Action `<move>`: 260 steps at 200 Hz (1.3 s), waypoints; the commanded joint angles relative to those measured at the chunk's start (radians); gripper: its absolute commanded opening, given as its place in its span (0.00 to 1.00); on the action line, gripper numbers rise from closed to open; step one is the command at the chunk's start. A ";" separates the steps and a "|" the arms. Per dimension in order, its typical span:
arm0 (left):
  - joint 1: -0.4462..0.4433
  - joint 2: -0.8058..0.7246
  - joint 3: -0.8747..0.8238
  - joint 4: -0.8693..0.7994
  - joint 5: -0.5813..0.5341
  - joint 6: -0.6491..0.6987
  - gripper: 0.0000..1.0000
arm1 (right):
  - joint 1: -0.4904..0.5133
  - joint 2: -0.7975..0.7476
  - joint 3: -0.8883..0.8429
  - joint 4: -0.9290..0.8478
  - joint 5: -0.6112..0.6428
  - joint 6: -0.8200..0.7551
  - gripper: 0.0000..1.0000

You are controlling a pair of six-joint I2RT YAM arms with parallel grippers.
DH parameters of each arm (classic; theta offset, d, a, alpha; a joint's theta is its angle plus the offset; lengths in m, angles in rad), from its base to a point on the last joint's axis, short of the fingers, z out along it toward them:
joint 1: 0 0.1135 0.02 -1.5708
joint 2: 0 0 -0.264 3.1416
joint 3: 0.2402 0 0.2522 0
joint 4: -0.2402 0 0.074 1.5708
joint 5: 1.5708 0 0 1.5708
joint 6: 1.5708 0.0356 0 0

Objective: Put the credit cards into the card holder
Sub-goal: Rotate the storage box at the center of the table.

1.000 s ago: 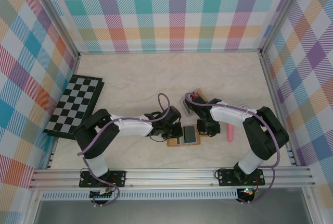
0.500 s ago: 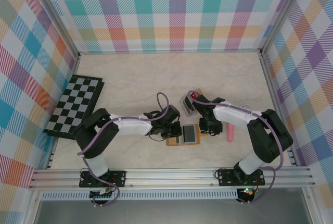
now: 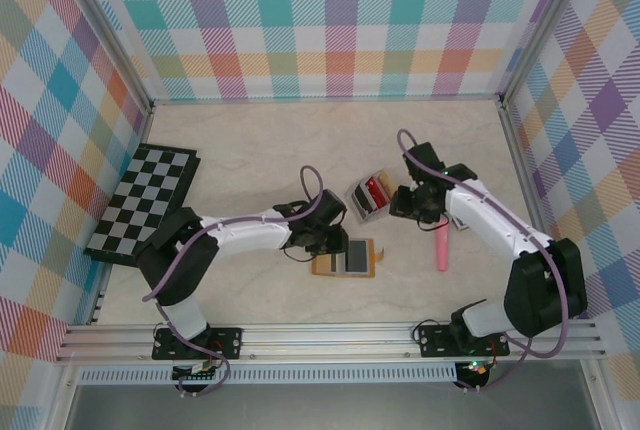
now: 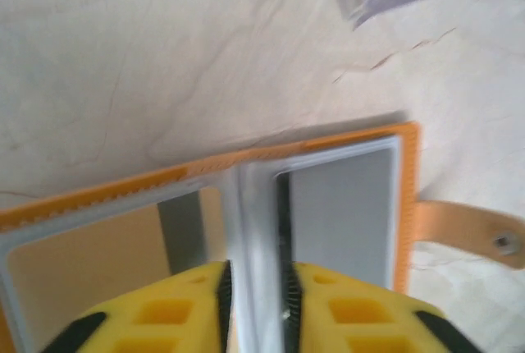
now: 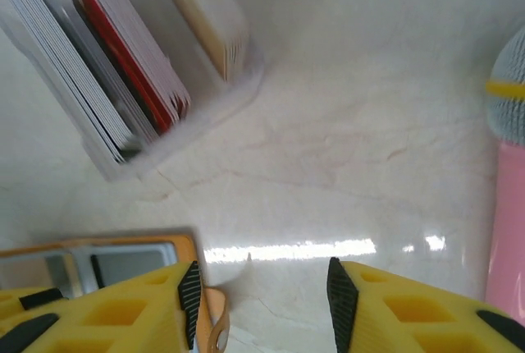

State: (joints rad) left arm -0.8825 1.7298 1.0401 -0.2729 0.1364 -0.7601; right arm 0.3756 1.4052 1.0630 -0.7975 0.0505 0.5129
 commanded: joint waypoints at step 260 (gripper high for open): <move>0.175 0.411 0.443 0.008 0.123 -0.155 0.41 | -0.064 0.279 0.298 -0.046 0.037 -0.256 0.51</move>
State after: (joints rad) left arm -0.7166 2.1082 1.4593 -0.2279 0.2489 -0.9276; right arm 0.3145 1.6512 1.3014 -0.8024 0.0269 0.3073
